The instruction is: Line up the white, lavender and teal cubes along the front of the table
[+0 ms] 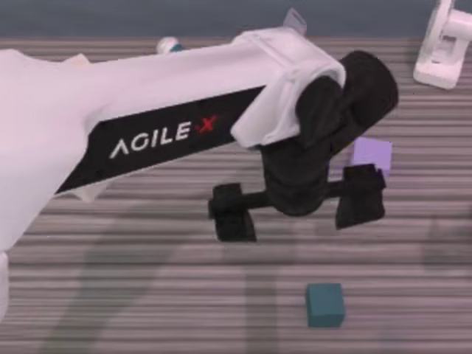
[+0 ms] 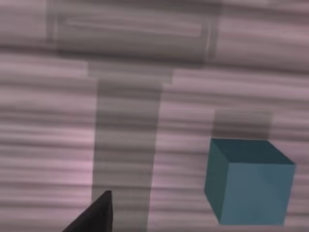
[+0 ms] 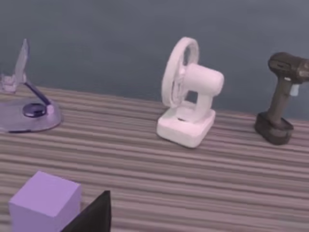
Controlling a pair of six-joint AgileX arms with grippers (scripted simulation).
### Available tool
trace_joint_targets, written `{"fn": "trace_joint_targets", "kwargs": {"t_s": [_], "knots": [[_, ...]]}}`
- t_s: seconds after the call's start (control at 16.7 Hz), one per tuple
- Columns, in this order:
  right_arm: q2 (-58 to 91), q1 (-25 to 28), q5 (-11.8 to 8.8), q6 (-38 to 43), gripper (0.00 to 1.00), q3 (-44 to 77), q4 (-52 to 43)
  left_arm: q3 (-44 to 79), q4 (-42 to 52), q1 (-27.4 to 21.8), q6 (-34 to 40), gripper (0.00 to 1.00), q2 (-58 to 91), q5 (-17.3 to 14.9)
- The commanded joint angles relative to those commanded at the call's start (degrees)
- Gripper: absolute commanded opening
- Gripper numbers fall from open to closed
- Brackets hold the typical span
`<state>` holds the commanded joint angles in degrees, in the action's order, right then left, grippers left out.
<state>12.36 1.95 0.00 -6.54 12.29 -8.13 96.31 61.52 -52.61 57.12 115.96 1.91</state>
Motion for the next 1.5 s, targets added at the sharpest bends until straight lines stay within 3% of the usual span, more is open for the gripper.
{"fn": "trace_joint_targets", "kwargs": {"t_s": [0.42, 0.96, 1.26, 1.5], "knots": [[41.00, 5.19, -0.06, -17.13, 1.00, 36.16, -21.68, -31.94, -18.69, 18.48, -11.15, 1.00, -38.44, 0.34], [98.47, 11.77, 0.47, -40.17, 1.00, 82.99, -52.14, -77.19, -45.45, 42.60, -38.36, 1.00, -90.95, -0.45], [117.85, 14.20, 0.40, -48.61, 1.00, 101.61, -62.43, -91.67, -56.98, 50.93, -51.80, 1.00, -108.96, -1.44], [124.24, 15.05, 0.30, -51.55, 1.00, 108.21, -65.67, -96.17, -61.37, 53.67, -56.94, 1.00, -115.72, -1.89]]}}
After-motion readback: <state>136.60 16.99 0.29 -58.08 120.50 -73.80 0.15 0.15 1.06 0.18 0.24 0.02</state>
